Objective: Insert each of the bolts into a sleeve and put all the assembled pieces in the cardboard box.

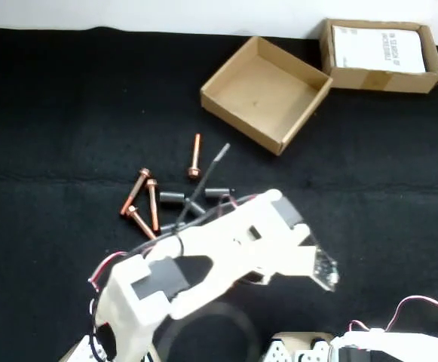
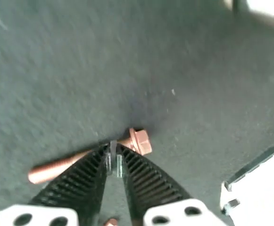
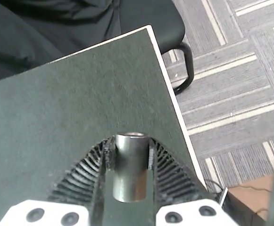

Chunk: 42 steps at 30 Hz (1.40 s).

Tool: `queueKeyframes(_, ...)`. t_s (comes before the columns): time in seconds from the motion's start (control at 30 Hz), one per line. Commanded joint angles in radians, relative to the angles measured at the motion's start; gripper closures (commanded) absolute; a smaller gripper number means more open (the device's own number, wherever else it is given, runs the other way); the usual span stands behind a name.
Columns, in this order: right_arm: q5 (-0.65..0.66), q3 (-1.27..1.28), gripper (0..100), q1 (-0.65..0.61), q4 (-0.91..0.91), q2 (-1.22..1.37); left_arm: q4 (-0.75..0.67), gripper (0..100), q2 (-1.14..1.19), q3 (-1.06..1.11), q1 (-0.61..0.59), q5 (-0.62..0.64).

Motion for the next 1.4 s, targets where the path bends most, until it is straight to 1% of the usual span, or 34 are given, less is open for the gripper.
queueKeyframes(0.0, 0.015, -0.113, 99.2, 0.030, -0.031, -0.005, 0.025, 99, 0.038, -0.125, 0.012, 0.051)
queueKeyframes(0.2, 0.014, -0.111, 99.1, 0.031, -0.027, -0.004, 0.189, 99, 0.045, -0.397, -0.033, 0.052)
queueKeyframes(0.27, 0.011, -0.111, 99.1, 0.022, -0.025, -0.004, 0.222, 99, 0.038, -0.461, -0.048, 0.057)
queueKeyframes(0.37, 0.008, -0.111, 99.1, 0.008, -0.025, -0.005, 0.244, 99, 0.027, -0.513, -0.081, 0.112)
queueKeyframes(0.47, 0.008, -0.111, 99.1, -0.012, -0.024, -0.007, 0.245, 99, -0.025, -0.429, -0.136, 0.104)
queueKeyframes(0.6, 0.008, -0.111, 99.1, -0.016, -0.024, -0.007, 0.242, 99, -0.090, -0.217, -0.202, 0.000)
queueKeyframes(0.67, 0.008, -0.111, 99.1, -0.016, -0.024, -0.005, 0.242, 99, -0.099, -0.134, -0.219, -0.035)
queueKeyframes(0.77, 0.008, -0.111, 99.1, -0.018, -0.024, -0.004, 0.241, 99, -0.087, -0.077, -0.219, -0.044)
queueKeyframes(1.0, 0.008, -0.113, 99.1, -0.056, -0.024, -0.010, 0.241, 99, 0.005, -0.108, -0.214, -0.043)
queueKeyframes(1.37, 0.008, -0.113, 99.1, -0.042, -0.033, -0.005, 0.245, 99, 0.186, -0.257, -0.150, -0.040)
